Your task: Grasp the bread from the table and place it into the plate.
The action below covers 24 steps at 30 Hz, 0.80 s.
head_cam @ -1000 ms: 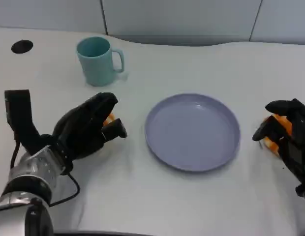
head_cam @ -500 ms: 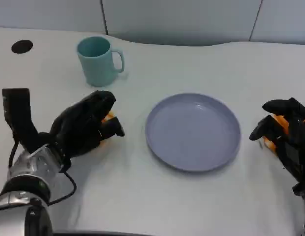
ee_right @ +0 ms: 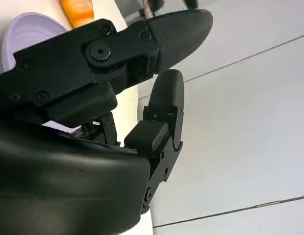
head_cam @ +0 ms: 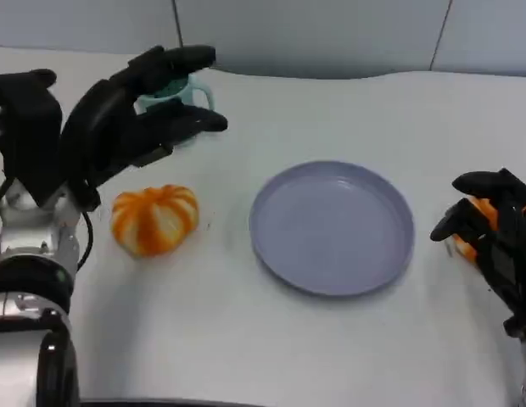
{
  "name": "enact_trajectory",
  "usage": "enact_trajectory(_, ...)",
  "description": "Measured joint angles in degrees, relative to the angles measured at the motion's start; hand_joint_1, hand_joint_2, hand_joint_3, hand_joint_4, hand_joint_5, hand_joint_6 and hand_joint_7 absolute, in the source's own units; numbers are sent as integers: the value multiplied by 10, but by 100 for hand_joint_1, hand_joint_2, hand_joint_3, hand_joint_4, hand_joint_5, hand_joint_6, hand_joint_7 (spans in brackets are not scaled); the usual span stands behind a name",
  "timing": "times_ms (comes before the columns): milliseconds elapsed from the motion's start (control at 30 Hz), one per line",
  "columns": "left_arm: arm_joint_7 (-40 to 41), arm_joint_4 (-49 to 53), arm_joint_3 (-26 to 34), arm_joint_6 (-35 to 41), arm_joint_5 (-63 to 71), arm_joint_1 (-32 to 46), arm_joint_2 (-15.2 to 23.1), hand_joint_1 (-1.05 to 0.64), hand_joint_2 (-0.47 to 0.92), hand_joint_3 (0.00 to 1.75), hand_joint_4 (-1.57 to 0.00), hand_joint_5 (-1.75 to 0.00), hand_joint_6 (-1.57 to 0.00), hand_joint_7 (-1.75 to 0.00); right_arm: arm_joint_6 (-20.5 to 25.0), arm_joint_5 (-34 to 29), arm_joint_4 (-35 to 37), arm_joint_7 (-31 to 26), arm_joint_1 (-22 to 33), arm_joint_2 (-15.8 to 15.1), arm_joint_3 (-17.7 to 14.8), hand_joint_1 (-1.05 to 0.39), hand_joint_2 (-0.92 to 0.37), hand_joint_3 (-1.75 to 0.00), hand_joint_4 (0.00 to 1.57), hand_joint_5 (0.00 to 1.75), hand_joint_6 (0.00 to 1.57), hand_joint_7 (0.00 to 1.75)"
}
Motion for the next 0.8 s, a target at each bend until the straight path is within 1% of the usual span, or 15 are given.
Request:
enact_trajectory(133, 36, 18, -27, -63, 43, -30, 13, -59, 91, 2, -46, -44, -67, -2, 0, 0, 1, 1, 0, -1, -2, -55, -92, -9, 62, 169, 80, 88)
enact_trajectory(167, 45, 24, -32, -73, 51, -37, 14, -51, 89, 1, -43, -41, -65, -1, 0, 0, 1, 1, 0, -2, -4, -55, -92, -9, 62, 169, 80, 87)
enact_trajectory(300, 107, 53, -62, -95, 101, -49, 17, -57, 90, 1, -43, -34, -64, 0, 0, 4, 1, 4, -1, -4, -7, -55, -92, -10, 62, 170, 80, 87)
enact_trajectory(333, 126, 59, -71, -98, 117, -49, 17, -58, 91, 2, -40, -31, -59, 0, 0, 4, 1, 5, -1, -4, -7, -55, -92, -10, 62, 170, 81, 88)
enact_trajectory(400, 186, 71, -109, -102, 169, -51, 23, -60, 92, 2, -41, -26, -56, 0, 0, 4, 1, 5, -1, -5, -8, -55, -92, -9, 62, 170, 81, 88)
enact_trajectory(467, 258, 81, -157, -94, 237, -53, 31, -60, 92, 2, -41, -23, -54, 0, 0, 4, 1, 4, -1, -5, -8, -55, -92, -9, 62, 170, 81, 88)
enact_trajectory(533, 318, 90, -196, -80, 288, -55, 36, -62, 92, 1, -41, -17, -51, 0, 1, 4, 1, 4, -1, -5, -8, -55, -92, -9, 62, 171, 81, 88)
enact_trajectory(600, 369, 99, -231, -51, 333, -58, 39, -62, 92, 2, -40, -14, -49, 0, 1, 4, 1, 3, -1, -5, -8, -55, -92, -9, 62, 171, 81, 89)
enact_trajectory(667, 390, 111, -248, -18, 351, -58, 37, -63, 92, 4, -40, -12, -47, 0, 1, 4, 1, 2, -1, -5, -8, -54, -92, -8, 62, 170, 81, 88)
enact_trajectory(800, 401, 122, -252, 30, 351, -54, 33, -64, 92, 5, -42, -11, -46, 0, 1, 5, 1, 3, -1, -6, -8, -54, -92, -9, 63, 169, 81, 88)
